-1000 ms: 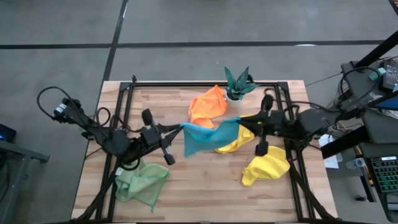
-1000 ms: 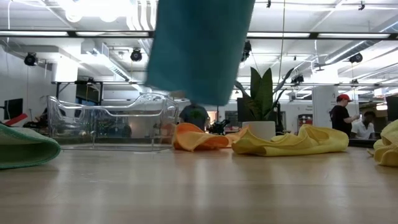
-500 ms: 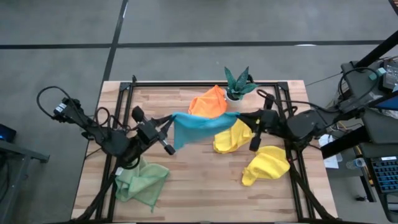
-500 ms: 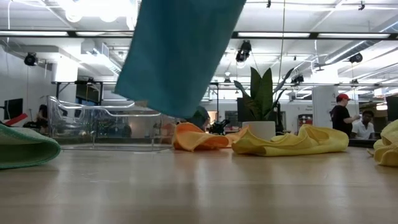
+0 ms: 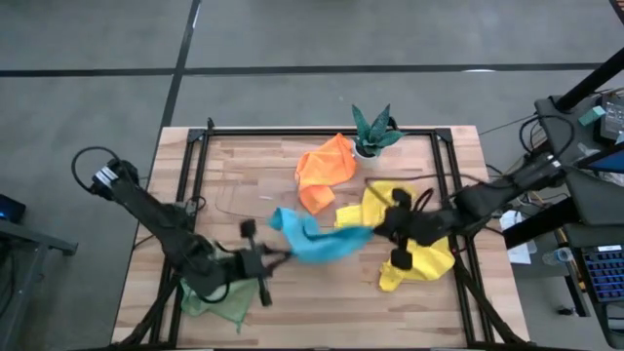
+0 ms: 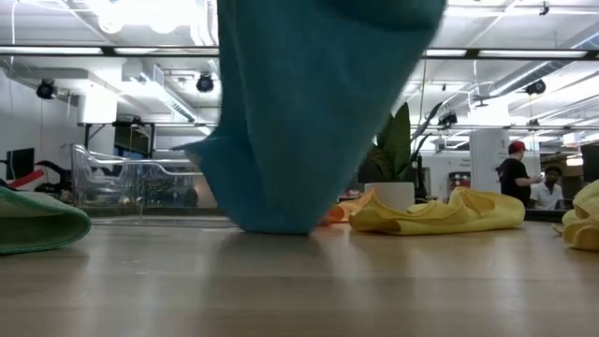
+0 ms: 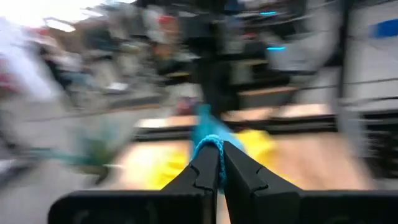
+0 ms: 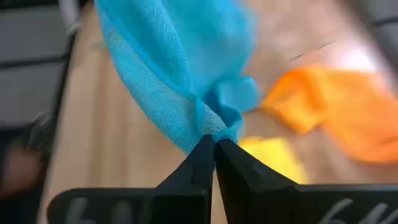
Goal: Fold microfiber towels
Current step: Fold the blue microfiber cloth
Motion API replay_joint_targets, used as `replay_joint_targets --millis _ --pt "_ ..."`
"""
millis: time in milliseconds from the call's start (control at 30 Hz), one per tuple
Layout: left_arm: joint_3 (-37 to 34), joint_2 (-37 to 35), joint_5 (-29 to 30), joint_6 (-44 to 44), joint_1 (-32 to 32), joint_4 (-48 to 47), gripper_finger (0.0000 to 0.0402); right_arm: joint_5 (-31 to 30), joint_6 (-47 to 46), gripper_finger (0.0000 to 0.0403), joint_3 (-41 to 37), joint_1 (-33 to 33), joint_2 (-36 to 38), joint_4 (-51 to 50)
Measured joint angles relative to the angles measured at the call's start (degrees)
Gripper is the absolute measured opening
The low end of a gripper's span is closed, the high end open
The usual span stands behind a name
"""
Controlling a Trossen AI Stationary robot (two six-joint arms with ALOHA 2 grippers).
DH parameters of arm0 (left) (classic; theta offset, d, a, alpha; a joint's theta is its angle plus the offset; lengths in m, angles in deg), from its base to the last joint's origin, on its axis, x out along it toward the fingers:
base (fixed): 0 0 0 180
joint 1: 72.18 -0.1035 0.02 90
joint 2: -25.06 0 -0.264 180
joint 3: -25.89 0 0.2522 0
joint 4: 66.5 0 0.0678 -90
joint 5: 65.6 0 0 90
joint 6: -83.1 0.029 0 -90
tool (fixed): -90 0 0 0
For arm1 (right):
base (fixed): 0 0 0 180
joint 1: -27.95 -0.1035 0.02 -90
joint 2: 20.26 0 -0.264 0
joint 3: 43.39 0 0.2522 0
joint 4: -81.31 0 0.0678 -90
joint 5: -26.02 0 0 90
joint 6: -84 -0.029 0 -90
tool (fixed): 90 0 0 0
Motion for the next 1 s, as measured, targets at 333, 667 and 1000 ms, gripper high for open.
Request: replay_joint_targets --millis 333,667,1000 --pt "-0.2 10.7 -20.0 -24.6 0.9 -0.5 0.0000 15.1 -2.5 0.0008 -1.2 -1.6 -12.4 -0.2" --pt "-0.3 15.3 -27.6 -41.2 2.7 -3.7 0.0002 20.4 -2.7 0.0009 -1.3 -2.1 -20.6 -0.1" --pt "-0.2 16.7 -32.9 -46.0 2.3 -8.0 0.0089 23.5 -2.6 0.0081 -1.7 -2.1 -20.6 -0.4"
